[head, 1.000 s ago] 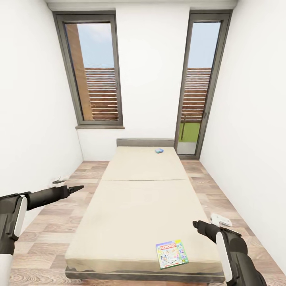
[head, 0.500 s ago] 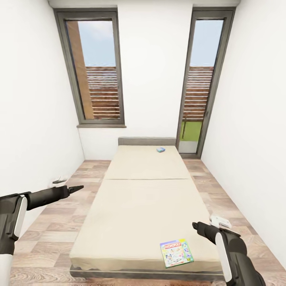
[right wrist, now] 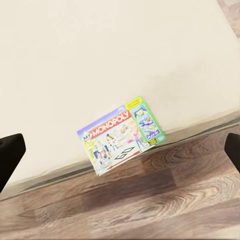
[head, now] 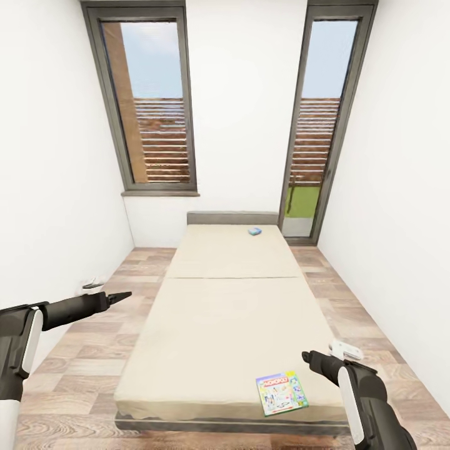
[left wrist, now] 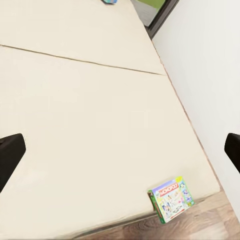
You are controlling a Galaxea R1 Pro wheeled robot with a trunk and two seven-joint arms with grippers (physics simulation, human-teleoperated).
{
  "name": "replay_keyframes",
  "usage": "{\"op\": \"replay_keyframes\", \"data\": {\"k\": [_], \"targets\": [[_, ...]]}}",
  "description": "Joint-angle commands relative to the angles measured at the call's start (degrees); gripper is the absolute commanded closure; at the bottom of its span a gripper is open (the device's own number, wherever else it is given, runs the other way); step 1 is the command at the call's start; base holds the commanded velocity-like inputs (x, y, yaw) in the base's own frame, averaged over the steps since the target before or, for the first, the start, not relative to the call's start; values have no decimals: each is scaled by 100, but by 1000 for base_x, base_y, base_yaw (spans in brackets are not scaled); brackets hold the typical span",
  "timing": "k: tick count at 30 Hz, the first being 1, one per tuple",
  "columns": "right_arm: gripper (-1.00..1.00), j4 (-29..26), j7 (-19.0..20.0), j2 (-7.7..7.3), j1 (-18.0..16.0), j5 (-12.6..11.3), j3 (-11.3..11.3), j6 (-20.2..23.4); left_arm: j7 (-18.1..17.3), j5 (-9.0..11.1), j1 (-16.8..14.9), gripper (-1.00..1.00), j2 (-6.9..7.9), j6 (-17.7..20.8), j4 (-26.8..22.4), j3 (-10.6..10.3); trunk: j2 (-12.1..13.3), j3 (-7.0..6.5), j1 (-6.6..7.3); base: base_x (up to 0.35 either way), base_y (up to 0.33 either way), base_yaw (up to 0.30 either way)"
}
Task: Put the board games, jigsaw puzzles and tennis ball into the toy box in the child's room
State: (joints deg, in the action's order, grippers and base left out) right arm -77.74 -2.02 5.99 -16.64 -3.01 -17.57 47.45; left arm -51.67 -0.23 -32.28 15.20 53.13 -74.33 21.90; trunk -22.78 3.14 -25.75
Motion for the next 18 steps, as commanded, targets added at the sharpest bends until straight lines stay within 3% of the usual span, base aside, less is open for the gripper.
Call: {"op": "replay_keyframes", "data": {"k": [1,9,18], "targets": [[-100,-7,-22,6,-6,-33,-9,27,-26,-3,-7,-100,0,41,1,7,-14,23,-4,0,178,0],[-100,-6,-26,7,-6,-27,-1,19,-27,-3,-7,-100,0,45,0,7,-14,46,-4,-14,88,0],[-100,-4,-35,2,-6,-30,-8,11,-27,-3,-7,-100,0,40,-1,7,-14,47,-4,-125,128,0]]}}
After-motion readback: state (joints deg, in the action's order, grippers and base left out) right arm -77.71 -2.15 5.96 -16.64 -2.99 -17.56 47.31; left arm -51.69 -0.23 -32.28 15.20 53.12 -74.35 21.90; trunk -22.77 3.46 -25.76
